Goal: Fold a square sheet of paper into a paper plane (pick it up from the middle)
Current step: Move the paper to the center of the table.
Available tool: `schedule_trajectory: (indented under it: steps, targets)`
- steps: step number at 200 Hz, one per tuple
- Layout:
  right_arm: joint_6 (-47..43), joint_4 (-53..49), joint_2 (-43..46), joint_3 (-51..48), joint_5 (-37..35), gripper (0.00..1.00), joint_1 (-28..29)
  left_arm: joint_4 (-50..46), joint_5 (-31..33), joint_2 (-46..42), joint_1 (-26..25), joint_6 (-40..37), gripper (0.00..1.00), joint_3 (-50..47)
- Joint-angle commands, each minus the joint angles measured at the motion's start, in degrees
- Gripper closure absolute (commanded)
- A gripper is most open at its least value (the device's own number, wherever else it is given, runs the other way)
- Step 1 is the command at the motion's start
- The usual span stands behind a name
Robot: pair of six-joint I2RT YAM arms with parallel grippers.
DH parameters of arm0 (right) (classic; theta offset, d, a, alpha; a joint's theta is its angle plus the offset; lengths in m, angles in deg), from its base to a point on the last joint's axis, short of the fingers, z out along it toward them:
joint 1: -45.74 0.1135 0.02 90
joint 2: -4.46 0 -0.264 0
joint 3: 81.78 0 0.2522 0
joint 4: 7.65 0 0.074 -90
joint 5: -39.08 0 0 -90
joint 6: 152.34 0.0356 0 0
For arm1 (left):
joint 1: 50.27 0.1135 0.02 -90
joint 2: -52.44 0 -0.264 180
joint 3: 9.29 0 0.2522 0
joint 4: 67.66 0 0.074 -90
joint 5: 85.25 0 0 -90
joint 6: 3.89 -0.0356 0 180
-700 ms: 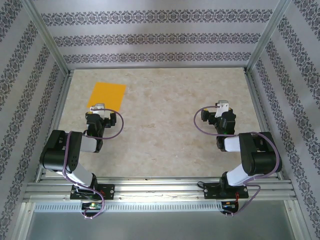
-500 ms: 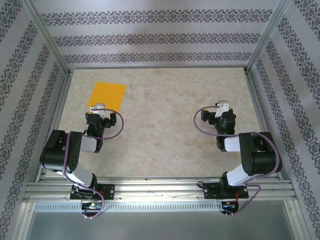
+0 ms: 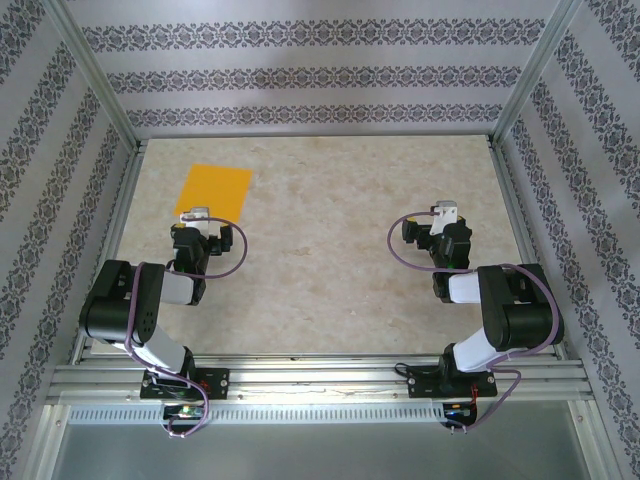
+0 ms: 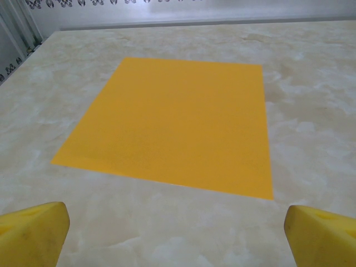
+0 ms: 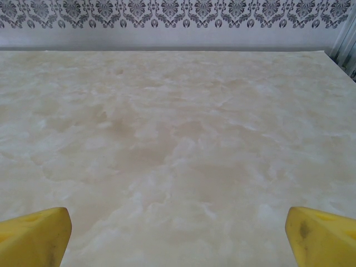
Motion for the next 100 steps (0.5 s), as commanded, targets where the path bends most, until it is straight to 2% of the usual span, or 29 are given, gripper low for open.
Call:
schedule_trajectory:
  steps: [1,27,50,67,84,100]
  targets:
    - [0.5,0.3,-0.1,1.1,0.3,0.02,-0.7,0.7,-0.8,0.4,0.7,-0.4,0.01,1.0]
    - [0.4,0.4,-0.1,1.0,0.0,0.02,-0.7,0.5,-1.3,0.3,1.0,-0.1,0.01,0.9]
    - [0.4,0.6,0.0,1.0,0.0,0.02,-0.6,6.4,1.0,0.4,1.0,0.8,0.01,-2.1]
    - [0.0,1.1,0.1,0.6,0.1,0.02,-0.3,7.3,1.5,0.1,1.0,0.9,0.01,-2.6]
    - [-0.5,1.6,0.4,0.3,-0.5,0.02,0.2,3.7,-0.9,-0.9,1.0,0.0,0.01,-1.1]
    - [-0.9,0.8,1.7,0.1,-0.7,0.02,0.6,-1.5,0.1,-3.8,0.9,0.4,0.01,0.4]
